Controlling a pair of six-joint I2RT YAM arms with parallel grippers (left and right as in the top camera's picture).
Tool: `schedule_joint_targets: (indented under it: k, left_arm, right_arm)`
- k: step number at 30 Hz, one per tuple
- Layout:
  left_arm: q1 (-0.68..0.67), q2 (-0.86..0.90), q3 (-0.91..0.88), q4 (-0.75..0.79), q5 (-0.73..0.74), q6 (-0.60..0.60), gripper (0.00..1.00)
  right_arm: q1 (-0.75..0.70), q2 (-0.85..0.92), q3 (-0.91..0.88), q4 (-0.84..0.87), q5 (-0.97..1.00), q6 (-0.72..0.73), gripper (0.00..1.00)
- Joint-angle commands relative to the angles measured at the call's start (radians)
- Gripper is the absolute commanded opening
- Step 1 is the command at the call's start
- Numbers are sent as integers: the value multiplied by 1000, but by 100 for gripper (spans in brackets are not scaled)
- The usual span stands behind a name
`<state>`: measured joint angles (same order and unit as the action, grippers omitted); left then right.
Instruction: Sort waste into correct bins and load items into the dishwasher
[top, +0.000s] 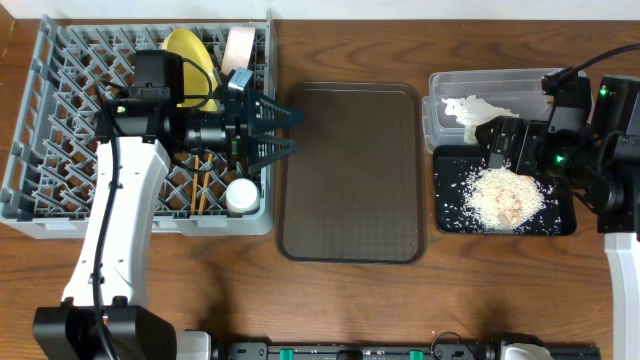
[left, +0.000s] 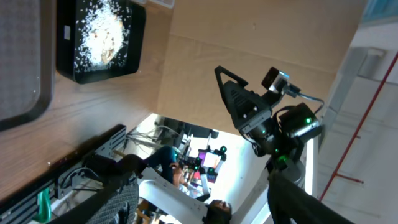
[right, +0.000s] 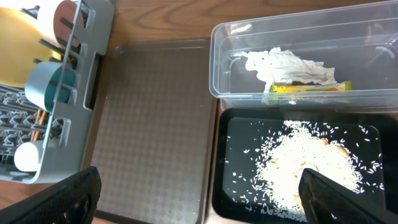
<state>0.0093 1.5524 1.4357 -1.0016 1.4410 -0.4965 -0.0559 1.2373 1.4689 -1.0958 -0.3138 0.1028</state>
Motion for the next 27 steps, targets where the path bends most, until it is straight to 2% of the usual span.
schedule_joint_targets:
  k: [1, 2, 5, 10, 12, 15, 19, 21, 23, 27]
  left_arm:
    - [0, -11, 6, -2, -45, 9, 75]
    - [0, -11, 6, -2, -78, 9, 80]
    - [-3, -11, 6, -7, -270, 11, 81]
    - [-34, -10, 6, -9, -791, 24, 87]
    - [-47, -10, 6, 4, -942, 47, 87]
    - [-92, -11, 6, 27, -963, 307, 87]
    - [-170, -11, 6, 32, -966, 494, 89]
    - [-212, -13, 6, 32, -1022, 512, 90]
    - [-261, -21, 6, 19, -1144, 520, 91]
    - [-379, -70, 6, -26, -1457, 533, 91]
  right_arm:
    - [-3, 5, 1, 0, 3, 8, 99]
    - [-3, 5, 1, 0, 3, 8, 99]
    - [-3, 5, 1, -1, 3, 8, 99]
    - [-3, 5, 1, 0, 3, 8, 99]
    - [-3, 5, 1, 0, 3, 8, 99]
    - [-3, 5, 1, 0, 3, 8, 99]
    - [-3, 5, 1, -1, 3, 8, 99]
    - [-3, 5, 1, -1, 3, 8, 99]
    - [-3, 5, 1, -1, 3, 8, 99]
    - [-3, 5, 1, -1, 3, 8, 99]
